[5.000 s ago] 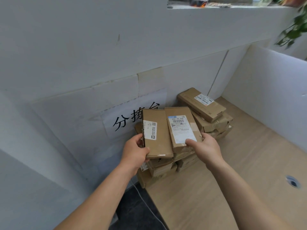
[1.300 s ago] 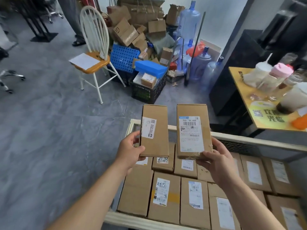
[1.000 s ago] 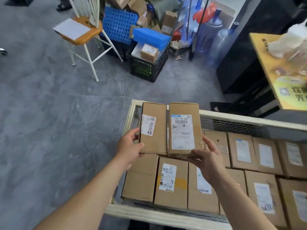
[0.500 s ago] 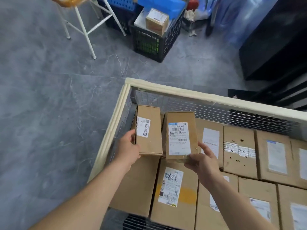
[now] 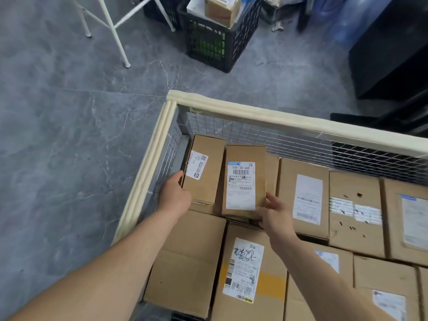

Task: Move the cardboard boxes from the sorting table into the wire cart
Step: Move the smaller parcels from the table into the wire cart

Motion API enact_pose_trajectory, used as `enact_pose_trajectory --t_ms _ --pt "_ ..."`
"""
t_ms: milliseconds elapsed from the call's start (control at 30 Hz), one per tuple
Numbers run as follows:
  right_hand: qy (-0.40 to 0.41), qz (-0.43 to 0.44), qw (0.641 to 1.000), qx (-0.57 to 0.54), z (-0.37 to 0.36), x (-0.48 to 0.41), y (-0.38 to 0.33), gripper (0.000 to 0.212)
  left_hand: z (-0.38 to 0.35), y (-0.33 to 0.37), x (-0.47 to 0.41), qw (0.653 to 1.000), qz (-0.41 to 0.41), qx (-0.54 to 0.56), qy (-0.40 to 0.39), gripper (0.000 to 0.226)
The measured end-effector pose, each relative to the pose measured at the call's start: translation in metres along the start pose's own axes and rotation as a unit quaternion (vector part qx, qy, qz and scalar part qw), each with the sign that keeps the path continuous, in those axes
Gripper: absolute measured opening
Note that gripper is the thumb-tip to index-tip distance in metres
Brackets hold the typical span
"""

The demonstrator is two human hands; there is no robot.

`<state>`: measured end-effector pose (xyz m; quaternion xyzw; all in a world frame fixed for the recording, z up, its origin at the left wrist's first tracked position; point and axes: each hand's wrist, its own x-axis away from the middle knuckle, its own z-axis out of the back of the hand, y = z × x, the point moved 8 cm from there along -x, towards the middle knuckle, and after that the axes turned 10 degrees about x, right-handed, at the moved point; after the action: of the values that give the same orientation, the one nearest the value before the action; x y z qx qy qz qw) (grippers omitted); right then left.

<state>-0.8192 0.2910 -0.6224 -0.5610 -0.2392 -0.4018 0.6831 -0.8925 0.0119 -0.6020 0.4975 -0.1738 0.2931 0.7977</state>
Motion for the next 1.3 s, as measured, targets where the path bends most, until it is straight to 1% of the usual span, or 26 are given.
enact_pose_trajectory --t_ms 133,267,367,433,533,667,833,933,1000,1067,1167,1233,1300 --pt "-0.025 0.019 0.997 0.068 0.000 0.011 -0.011 0.060 0.001 0.010 0.006 1.000 -0.005 -0.011 -0.027 0.067" --pt "0.002 0.020 0.996 0.086 0.013 0.037 -0.033 0.064 0.016 0.036 0.029 0.998 -0.027 -0.038 -0.036 0.062" --pt "0.021 0.042 0.995 0.093 0.028 0.072 -0.062 0.063 0.024 0.076 0.065 0.992 -0.076 -0.083 -0.063 0.058" --pt "0.036 0.069 0.991 0.105 0.041 0.104 -0.085 0.063 0.029 0.112 0.096 0.979 -0.140 -0.124 -0.083 0.058" --pt "0.078 0.134 0.974 0.165 0.069 0.168 -0.124 0.065 0.042 0.174 0.150 0.947 -0.258 -0.165 -0.099 0.062" --pt "0.181 0.207 0.928 0.250 0.121 0.260 -0.166 0.068 0.058 0.246 0.216 0.900 -0.355 -0.224 -0.114 0.067" --pt "0.279 0.217 0.887 0.298 0.195 0.353 -0.188 0.069 0.048 0.320 0.304 0.829 -0.469 -0.273 -0.135 0.071" --pt "0.341 0.238 0.858 0.304 0.244 0.407 -0.193 0.056 0.030 0.350 0.356 0.795 -0.514 -0.290 -0.140 0.072" --pt "0.378 0.235 0.839 0.313 0.276 0.439 -0.187 0.046 0.016 0.365 0.393 0.775 -0.540 -0.293 -0.148 0.069" --pt "0.417 0.230 0.824 0.308 0.308 0.469 -0.174 0.044 0.001 0.376 0.433 0.756 -0.568 -0.292 -0.147 0.062" --pt "0.455 0.205 0.807 0.316 0.358 0.505 -0.141 0.054 -0.032 0.384 0.494 0.726 -0.599 -0.299 -0.155 0.064" --pt "0.473 0.179 0.803 0.316 0.392 0.528 -0.107 0.064 -0.060 0.383 0.536 0.703 -0.616 -0.311 -0.172 0.070" --pt "0.486 0.149 0.803 0.311 0.427 0.551 -0.068 0.068 -0.089 0.380 0.583 0.680 -0.634 -0.318 -0.188 0.073"
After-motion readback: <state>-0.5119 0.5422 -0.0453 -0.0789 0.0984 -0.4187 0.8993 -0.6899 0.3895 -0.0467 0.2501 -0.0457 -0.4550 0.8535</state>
